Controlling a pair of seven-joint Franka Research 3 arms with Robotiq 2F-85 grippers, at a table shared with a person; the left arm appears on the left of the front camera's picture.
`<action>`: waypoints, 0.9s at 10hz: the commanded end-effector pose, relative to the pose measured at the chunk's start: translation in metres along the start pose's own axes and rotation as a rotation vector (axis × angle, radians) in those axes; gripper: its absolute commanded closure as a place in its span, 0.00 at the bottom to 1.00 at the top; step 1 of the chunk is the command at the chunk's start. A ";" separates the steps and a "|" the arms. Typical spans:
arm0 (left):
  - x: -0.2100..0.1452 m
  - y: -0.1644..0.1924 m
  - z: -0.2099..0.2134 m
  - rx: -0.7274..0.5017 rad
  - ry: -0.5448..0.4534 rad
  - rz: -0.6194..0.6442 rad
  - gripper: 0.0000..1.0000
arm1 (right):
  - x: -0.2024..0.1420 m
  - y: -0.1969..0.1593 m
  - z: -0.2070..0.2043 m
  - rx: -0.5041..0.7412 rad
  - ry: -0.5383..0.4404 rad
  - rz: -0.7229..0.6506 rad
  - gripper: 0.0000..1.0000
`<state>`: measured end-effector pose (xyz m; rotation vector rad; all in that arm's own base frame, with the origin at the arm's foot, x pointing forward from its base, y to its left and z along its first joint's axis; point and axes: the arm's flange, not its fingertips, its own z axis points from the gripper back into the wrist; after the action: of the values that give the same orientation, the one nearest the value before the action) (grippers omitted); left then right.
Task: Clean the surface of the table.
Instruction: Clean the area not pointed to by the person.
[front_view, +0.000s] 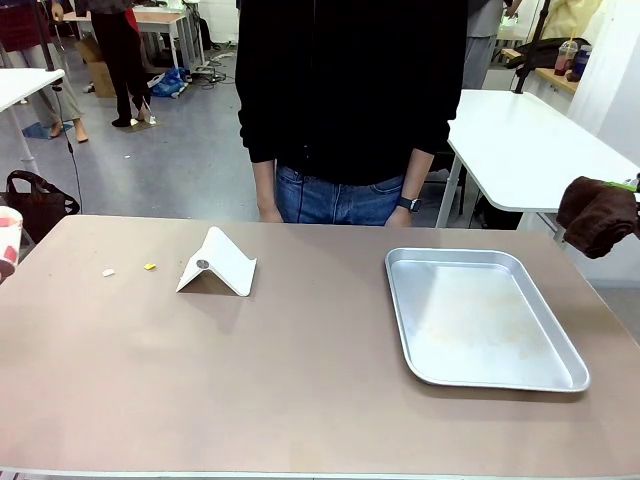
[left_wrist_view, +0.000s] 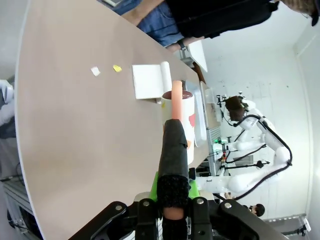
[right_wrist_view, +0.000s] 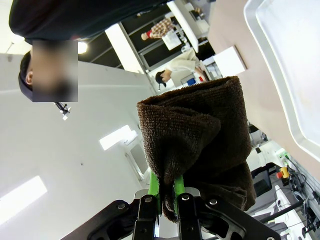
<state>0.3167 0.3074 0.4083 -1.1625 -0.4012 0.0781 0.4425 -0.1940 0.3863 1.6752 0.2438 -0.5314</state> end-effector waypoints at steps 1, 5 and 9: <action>0.049 0.007 -0.011 0.036 0.029 0.059 0.78 | -0.003 0.004 -0.003 0.002 0.003 -0.001 0.87; 0.119 0.056 -0.040 0.087 0.087 0.257 0.78 | -0.003 0.004 -0.003 0.002 0.003 -0.001 0.87; 0.135 0.094 -0.058 0.138 0.093 0.318 0.78 | -0.003 0.004 -0.003 0.002 0.003 -0.001 0.87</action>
<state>0.4708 0.3336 0.3372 -1.0593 -0.1393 0.3032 0.4425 -0.1938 0.3862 1.6752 0.2443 -0.5314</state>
